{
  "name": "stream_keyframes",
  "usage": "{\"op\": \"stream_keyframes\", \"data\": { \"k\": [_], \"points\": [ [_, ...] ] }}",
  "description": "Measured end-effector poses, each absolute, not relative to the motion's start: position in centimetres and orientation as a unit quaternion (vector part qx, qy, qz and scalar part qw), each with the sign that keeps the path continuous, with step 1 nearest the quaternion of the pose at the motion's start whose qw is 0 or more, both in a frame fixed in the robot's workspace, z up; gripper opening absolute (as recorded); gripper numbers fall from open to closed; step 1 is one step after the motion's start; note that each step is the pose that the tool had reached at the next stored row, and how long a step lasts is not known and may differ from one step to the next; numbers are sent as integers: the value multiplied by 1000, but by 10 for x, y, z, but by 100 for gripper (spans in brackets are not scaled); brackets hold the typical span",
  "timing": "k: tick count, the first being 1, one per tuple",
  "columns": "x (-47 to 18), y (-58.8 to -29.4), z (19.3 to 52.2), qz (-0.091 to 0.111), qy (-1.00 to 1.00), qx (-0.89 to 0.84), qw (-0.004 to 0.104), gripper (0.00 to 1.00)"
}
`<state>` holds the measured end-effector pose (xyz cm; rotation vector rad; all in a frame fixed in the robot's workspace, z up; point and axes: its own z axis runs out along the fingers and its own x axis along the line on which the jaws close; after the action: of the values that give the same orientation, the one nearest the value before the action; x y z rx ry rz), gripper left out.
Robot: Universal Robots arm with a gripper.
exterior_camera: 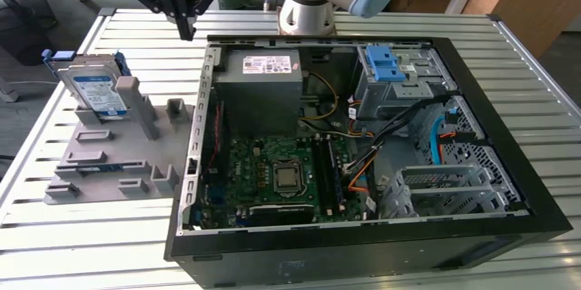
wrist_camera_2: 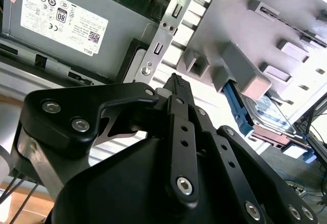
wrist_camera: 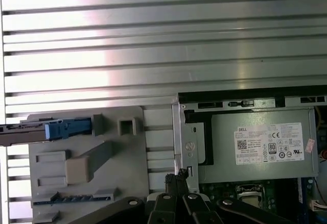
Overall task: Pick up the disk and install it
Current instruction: 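Reach for the disk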
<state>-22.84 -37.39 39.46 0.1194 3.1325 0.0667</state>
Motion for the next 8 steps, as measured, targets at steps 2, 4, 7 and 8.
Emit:
{"op": "stream_keyframes", "data": {
  "k": [2, 4, 7, 8],
  "points": [
    [-229, -374, 395, 21, 999, 38, 3, 11],
    [-230, -373, 395, 21, 999, 38, 3, 11],
    [-231, -373, 394, 21, 999, 38, 3, 11],
    [-231, -373, 394, 21, 999, 38, 3, 11]
  ]
}}
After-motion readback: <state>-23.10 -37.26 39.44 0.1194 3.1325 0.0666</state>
